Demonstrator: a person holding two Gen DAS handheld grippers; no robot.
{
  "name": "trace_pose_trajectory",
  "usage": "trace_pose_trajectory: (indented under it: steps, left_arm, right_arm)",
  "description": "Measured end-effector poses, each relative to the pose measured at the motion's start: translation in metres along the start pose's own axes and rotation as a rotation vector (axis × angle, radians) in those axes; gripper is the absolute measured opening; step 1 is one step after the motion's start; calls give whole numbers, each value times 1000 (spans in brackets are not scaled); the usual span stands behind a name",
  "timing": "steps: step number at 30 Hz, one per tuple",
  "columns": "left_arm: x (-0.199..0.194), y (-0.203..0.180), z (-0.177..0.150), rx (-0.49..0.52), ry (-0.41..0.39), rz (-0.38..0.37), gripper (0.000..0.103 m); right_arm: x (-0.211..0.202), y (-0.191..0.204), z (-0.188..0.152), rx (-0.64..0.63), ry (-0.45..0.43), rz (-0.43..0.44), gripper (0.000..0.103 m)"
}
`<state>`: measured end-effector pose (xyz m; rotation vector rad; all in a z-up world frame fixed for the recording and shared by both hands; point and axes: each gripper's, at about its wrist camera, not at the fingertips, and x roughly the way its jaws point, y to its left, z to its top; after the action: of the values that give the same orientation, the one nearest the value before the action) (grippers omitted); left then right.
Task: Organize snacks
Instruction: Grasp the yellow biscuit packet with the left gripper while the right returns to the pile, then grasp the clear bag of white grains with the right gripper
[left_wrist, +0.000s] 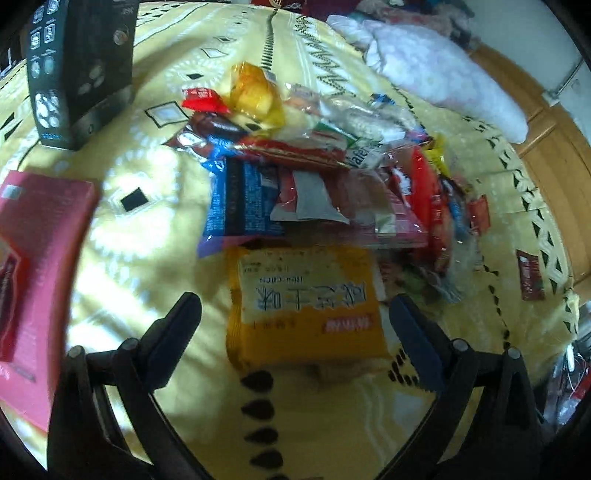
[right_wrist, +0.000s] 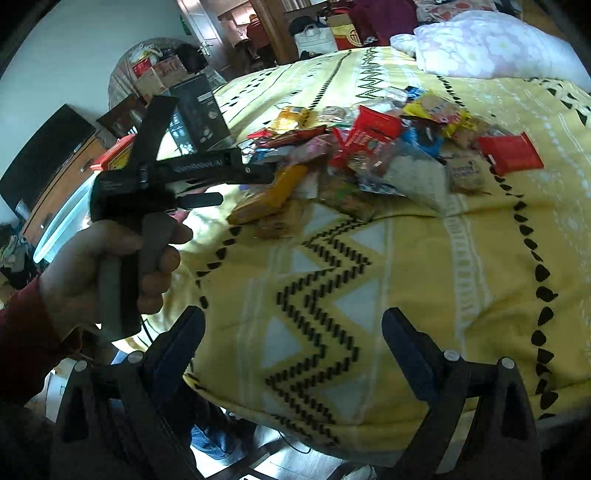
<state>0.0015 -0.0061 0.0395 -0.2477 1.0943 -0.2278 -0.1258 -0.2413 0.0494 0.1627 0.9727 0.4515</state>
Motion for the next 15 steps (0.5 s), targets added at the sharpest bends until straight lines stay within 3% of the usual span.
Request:
trace_pose_trajectory:
  steps: [2, 4, 5, 6, 10, 15]
  left_arm:
    - [7, -2, -1, 12, 6, 25, 101]
    - [12, -2, -3, 15, 28, 12, 85]
    - [10, -1, -4, 8, 28, 3, 84]
    - [5, -1, -6, 9, 23, -1, 74]
    - [-18, -2, -18, 71, -16, 47, 73]
    - [-34, 8, -32, 71, -37, 63, 73]
  right_arm:
    - [1, -8, -1, 22, -9, 2, 98]
    - [-2, -13, -2, 38, -17, 4, 98]
    - [-3, -15, -2, 44, -22, 3, 98]
    - [-4, -17, -1, 47, -26, 1, 98]
    - [-9, -32, 10, 68, -53, -7, 98]
    - [-1, -65, 44, 128, -104, -49, 97]
